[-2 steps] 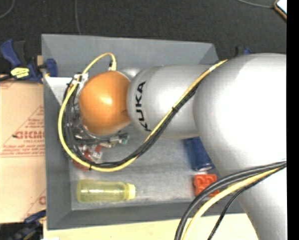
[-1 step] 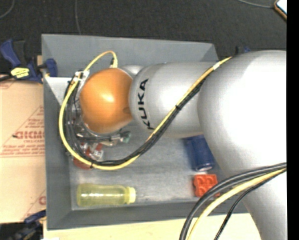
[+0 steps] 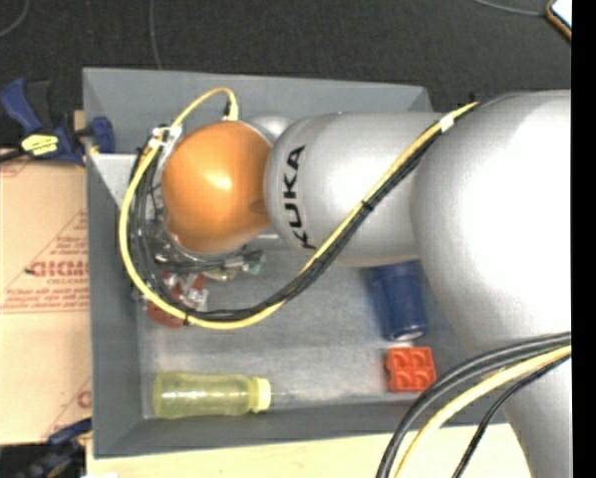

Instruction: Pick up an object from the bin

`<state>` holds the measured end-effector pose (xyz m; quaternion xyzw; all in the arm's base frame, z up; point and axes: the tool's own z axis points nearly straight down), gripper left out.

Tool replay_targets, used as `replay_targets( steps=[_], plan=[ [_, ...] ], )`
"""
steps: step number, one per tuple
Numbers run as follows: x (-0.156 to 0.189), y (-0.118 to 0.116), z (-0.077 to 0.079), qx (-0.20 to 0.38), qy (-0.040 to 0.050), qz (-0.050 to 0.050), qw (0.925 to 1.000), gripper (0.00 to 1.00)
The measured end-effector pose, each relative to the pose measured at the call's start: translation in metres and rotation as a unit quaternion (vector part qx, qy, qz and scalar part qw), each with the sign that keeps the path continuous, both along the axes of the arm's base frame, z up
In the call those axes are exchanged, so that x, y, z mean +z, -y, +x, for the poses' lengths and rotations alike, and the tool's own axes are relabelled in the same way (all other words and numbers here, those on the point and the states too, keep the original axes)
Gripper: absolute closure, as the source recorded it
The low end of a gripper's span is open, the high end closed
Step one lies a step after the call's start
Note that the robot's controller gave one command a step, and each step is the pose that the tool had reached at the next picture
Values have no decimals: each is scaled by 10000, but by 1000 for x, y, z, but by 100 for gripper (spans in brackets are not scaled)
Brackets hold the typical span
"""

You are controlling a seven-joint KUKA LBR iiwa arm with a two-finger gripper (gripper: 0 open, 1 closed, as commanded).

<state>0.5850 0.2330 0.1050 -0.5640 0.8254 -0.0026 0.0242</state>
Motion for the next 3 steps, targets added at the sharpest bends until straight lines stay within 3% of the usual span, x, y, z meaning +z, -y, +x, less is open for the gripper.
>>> replay_targets(
  steps=[3],
  plan=[
    [29, 1, 0, -38, 2, 7, 10000, 100]
  ],
)
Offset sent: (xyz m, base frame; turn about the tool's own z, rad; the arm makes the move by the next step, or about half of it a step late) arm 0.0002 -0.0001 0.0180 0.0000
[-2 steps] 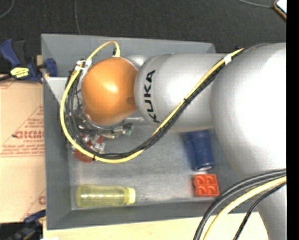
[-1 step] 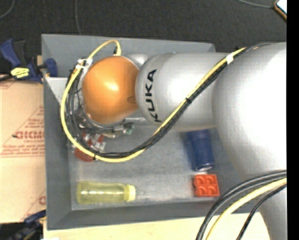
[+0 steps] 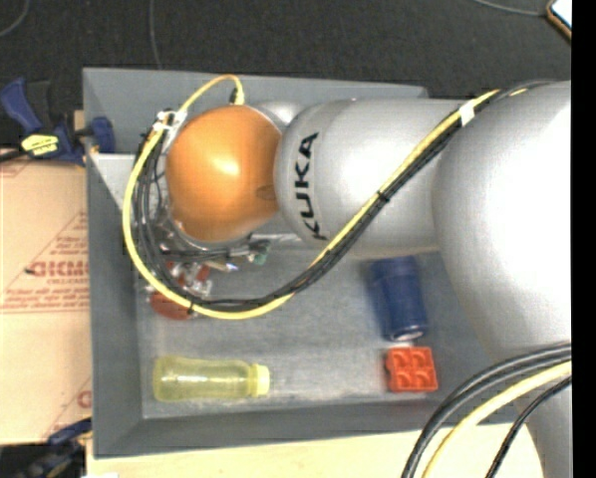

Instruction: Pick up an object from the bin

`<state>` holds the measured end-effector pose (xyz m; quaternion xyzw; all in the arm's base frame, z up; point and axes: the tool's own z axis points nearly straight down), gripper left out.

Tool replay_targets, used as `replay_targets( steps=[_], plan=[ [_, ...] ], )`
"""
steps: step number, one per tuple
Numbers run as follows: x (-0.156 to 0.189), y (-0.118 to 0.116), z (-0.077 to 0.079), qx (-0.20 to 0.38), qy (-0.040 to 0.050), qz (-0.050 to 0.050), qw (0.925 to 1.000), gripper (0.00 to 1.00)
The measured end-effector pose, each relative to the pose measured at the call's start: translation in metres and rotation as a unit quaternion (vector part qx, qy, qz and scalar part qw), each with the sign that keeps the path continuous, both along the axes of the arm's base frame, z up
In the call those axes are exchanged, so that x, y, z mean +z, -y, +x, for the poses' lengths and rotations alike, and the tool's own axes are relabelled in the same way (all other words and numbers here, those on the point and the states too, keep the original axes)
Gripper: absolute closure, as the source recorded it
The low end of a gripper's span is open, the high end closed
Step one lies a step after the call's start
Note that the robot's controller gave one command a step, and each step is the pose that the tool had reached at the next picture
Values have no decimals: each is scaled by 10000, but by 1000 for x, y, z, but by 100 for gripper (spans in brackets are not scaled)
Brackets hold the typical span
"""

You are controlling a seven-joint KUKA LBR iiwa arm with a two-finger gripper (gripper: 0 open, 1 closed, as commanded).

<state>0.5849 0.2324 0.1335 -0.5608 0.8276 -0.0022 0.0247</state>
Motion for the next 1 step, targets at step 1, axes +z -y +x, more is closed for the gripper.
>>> replay_targets(
  steps=[1],
  plan=[
    [17, 0, 2, -12, 38, 15, 10000, 100]
  ],
)
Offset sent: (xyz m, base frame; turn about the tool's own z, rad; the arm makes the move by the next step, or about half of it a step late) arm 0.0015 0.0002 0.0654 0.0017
